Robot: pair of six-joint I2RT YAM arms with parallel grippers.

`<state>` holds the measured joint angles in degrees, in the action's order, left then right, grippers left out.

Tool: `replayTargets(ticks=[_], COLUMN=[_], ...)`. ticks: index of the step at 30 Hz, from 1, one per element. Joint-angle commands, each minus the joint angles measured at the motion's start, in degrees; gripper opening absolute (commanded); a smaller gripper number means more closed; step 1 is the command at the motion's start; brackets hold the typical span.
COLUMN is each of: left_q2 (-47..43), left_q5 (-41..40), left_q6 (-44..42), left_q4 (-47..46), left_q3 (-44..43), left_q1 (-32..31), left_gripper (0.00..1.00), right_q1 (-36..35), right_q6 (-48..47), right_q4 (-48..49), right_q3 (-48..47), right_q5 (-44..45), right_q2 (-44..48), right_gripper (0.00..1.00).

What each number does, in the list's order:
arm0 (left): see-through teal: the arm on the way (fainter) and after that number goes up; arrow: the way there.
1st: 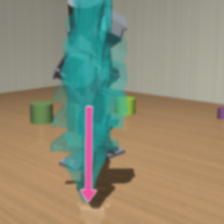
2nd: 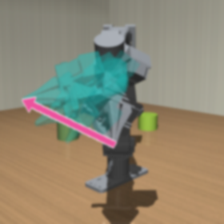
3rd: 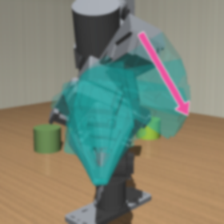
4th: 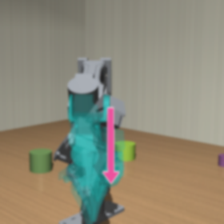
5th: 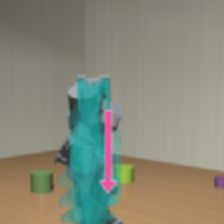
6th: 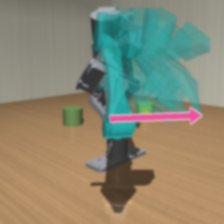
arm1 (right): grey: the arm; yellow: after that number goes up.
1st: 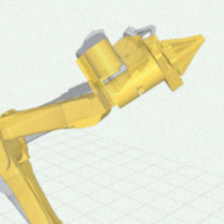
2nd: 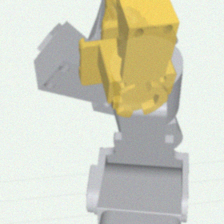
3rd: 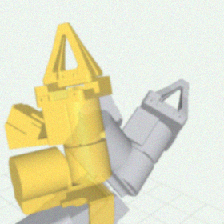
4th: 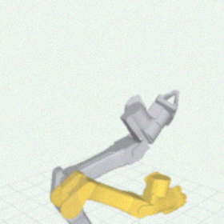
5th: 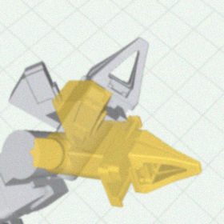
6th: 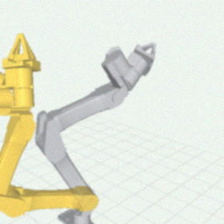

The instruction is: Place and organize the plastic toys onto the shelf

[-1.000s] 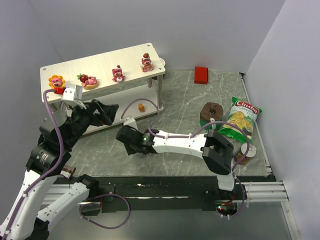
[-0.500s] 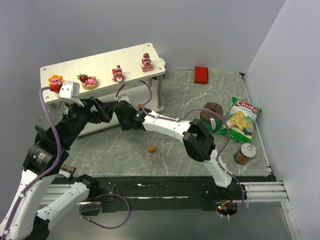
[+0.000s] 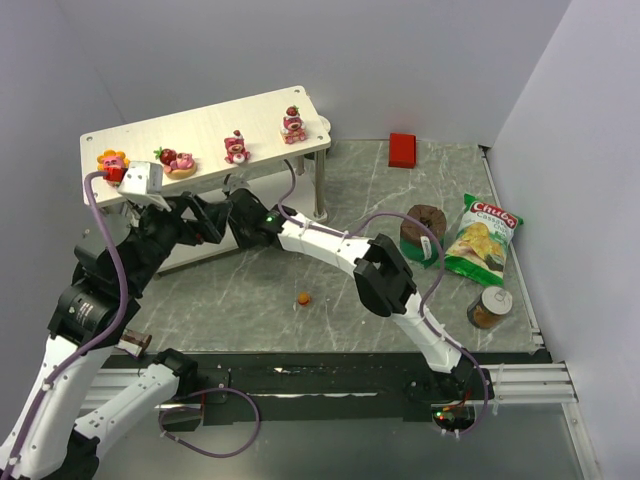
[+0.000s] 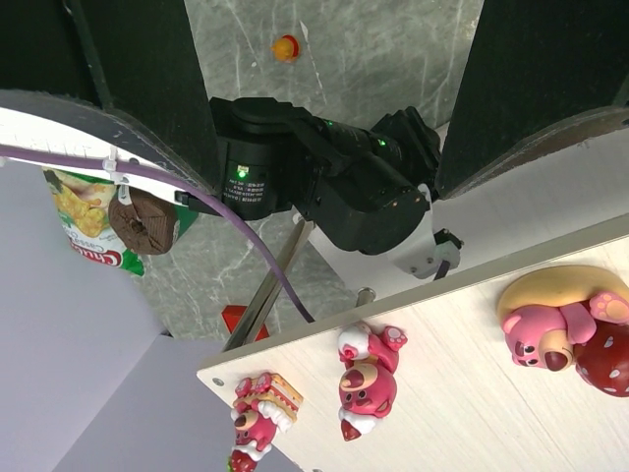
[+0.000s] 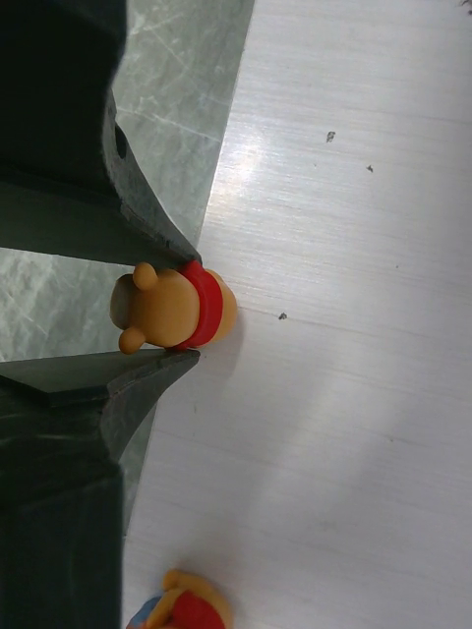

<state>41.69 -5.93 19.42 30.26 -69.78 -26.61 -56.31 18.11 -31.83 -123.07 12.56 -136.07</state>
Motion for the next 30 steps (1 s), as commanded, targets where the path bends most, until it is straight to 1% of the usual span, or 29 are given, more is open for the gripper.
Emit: replayTargets(ticks=[1, 7, 12, 19, 24, 27, 30], left_q2=[0.9, 1.4, 1.3, 0.9, 1.0, 1.2, 1.1], left_q5=[-0.7, -0.5, -0.6, -0.7, -0.6, -0.5, -0.4], left_q6=[-1.2, -1.5, -1.5, -1.4, -1.4, -1.4, -1.4], left_q4=[-1.2, -1.4, -1.3, -1.2, -1.2, -1.1, -1.2], left_q3=[-1.1, -0.9, -0.8, -1.0, -1.0, -1.1, -1.1], left_q1=[-0.2, -0.2, -0.2, -0.2, -0.2, -0.2, -0.2], left_gripper=[0.96, 0.96, 0.96, 0.96, 0.96, 0.96, 0.96], right_q1=[0.3, 0.3, 0.3, 0.7, 0.7, 0.8, 1.0], right_q6=[-1.2, -0.4, 0.5, 2.8, 2.9, 2.8, 3.1], right_q4=[-0.7, -3.1, -5.9, -10.3, -10.8, -10.7, -11.1], right_q3=[-3.4, -5.9, -8.6, -9.7, -9.8, -10.4, -11.0], right_q5=[0.3, 1.9, 2.9, 2.9, 2.6, 2.5, 2.3], right_q2=[-1.4, -3.6, -5.3, -5.5, -5.8, -6.2, -6.8], right_gripper=[0.11, 0.13, 0.19, 0.2, 0.22, 0.26, 0.36])
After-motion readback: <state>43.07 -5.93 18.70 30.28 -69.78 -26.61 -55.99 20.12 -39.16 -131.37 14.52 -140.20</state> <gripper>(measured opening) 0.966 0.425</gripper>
